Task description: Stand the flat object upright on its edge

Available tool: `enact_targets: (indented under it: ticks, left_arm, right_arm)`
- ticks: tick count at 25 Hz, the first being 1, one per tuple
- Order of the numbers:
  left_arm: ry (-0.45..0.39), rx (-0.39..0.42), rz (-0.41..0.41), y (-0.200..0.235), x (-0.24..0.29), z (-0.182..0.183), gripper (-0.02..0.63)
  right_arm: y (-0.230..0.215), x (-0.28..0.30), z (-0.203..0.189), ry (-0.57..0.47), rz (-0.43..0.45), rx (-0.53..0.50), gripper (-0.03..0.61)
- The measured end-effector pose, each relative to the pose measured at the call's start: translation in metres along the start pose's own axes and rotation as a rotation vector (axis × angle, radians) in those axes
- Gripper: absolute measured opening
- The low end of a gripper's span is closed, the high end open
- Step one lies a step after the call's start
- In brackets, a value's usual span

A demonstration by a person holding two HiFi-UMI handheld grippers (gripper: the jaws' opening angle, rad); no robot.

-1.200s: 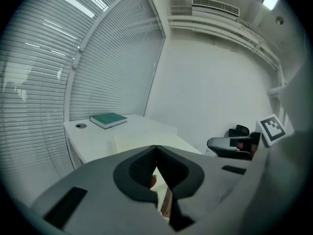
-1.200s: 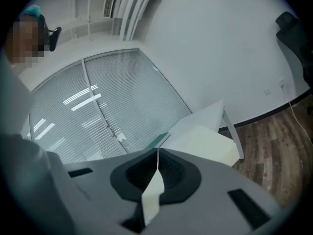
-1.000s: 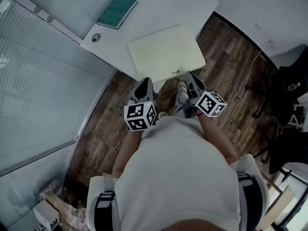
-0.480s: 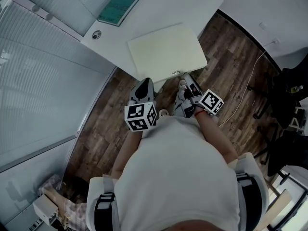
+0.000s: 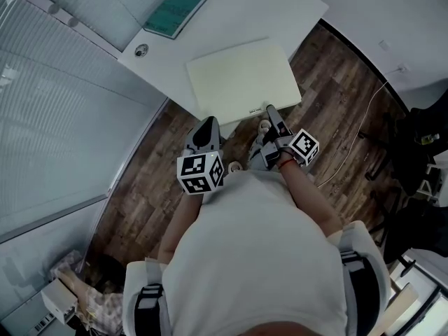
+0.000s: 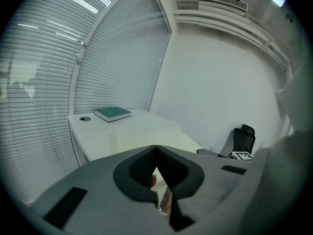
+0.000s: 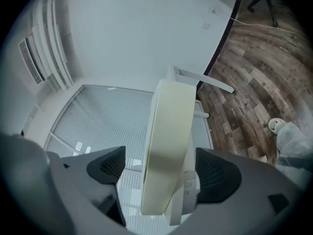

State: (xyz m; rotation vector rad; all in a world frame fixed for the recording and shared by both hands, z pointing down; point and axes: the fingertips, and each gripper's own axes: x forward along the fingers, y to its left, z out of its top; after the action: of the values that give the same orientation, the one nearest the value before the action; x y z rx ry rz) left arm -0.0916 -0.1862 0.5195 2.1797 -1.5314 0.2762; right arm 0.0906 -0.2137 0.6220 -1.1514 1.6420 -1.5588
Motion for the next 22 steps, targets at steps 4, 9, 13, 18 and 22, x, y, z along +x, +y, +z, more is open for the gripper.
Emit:
enact_targets:
  ticks: [4, 9, 13, 18, 22]
  left_arm:
    - [0.000, -0.004, 0.009, 0.003, 0.003, 0.002, 0.017]
    - [-0.002, 0.005, 0.011, 0.003, 0.007, 0.006, 0.017]
    - [0.003, 0.011, 0.022, 0.003, 0.007, 0.006, 0.017]
    - [-0.001, 0.005, 0.038, 0.006, 0.008, 0.007, 0.017]
    - [-0.002, -0.002, 0.056, 0.011, 0.007, 0.007, 0.017]
  right_arm:
    - [-0.006, 0.013, 0.005, -0.024, -0.011, 0.045, 0.434]
    - [-0.009, 0.029, 0.013, -0.057, -0.013, 0.060, 0.434]
    - [-0.009, 0.039, 0.016, -0.075, 0.000, 0.065, 0.434]
    - [-0.012, 0.051, 0.019, -0.071, -0.001, 0.060, 0.434]
    - [-0.011, 0.061, 0.020, -0.071, -0.001, 0.061, 0.434]
